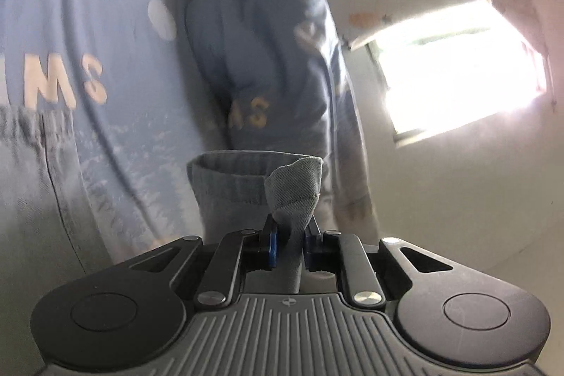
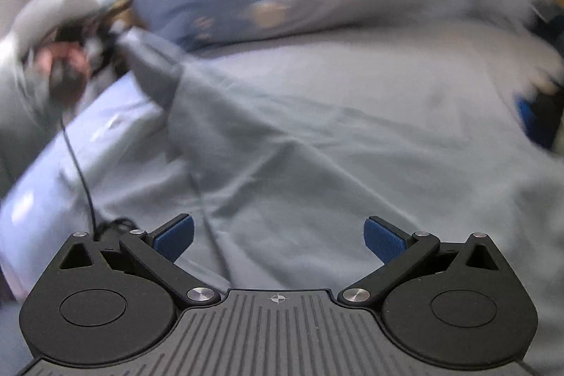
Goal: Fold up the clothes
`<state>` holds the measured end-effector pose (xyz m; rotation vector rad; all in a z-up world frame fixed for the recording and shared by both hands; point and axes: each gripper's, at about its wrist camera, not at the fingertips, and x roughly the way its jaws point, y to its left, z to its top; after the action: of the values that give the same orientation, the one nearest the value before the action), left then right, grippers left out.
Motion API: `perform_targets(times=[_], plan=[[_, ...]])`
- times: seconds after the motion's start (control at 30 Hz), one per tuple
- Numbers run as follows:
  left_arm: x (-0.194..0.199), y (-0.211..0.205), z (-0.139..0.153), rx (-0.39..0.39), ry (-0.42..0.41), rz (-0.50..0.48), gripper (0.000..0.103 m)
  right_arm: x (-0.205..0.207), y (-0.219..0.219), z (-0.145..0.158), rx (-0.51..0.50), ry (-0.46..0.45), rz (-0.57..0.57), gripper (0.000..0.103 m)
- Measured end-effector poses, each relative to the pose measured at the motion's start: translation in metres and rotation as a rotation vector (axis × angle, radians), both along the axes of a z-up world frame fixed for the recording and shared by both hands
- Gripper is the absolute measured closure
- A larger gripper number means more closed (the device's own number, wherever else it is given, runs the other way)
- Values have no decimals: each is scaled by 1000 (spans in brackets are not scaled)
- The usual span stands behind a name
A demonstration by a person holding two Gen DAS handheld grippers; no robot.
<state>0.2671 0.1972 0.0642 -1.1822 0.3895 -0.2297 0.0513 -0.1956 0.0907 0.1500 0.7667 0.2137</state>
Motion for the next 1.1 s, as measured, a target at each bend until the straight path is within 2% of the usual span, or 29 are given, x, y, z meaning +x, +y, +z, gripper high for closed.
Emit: perform_targets(times=[0.17,0.23,0.37,0.47,0.53,0.57,0.6,0.8,0.9,1.03,1.1], plan=[[-31,16,37,-13,-1,26,87,19,45,-10,-134,-48,171,2],[-42,20,50,-13,-10,30,87,24,57,-17,-183,-40,228,11],[-51,25,65,-4,-16,23,87,32,72,-37,-302,18,281,45],[-50,27,65,-1,1,28,87,32,80,-48,-382,22,324,48],[-49,30,63,0,16,36,87,28,85,-49,-425,1,370,66],[-48,32,61,0,27,42,87,25,88,-49,-463,-14,394,84],[-48,34,59,1,37,48,86,22,90,-47,-491,-29,414,90],[-60,49,58,20,88,93,86,2,62,-4,-346,-92,402,93],[-71,57,58,31,98,111,86,-12,51,20,-296,-126,435,93],[-83,70,51,58,150,142,86,-23,40,30,-268,-124,489,93],[-84,79,39,47,192,169,86,-23,38,30,-241,-112,516,93]])
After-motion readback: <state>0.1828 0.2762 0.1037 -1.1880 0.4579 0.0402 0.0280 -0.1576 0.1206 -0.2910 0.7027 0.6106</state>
